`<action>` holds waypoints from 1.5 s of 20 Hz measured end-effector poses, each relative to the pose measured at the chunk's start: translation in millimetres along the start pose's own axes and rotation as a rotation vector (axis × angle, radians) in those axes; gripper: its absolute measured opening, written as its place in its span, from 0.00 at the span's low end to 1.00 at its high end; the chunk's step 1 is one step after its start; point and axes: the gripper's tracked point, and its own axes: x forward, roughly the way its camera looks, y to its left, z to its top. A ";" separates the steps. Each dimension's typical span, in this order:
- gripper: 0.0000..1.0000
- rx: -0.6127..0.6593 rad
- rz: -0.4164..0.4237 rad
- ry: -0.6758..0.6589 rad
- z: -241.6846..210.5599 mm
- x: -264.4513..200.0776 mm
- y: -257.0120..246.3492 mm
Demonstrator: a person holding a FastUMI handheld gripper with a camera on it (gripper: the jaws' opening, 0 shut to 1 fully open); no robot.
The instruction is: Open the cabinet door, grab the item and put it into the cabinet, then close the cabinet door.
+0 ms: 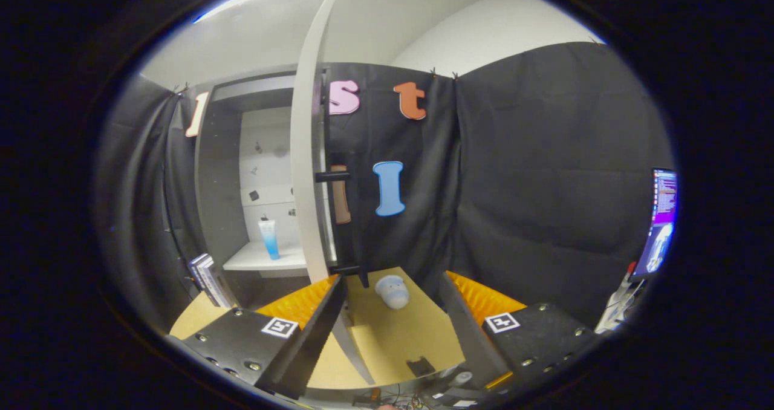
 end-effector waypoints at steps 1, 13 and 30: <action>0.97 -0.006 0.024 0.001 -0.3 -0.1 7.0; 0.97 0.012 0.298 0.040 -3.8 8.0 91.6; 0.97 0.054 0.498 0.068 -17.0 38.5 191.9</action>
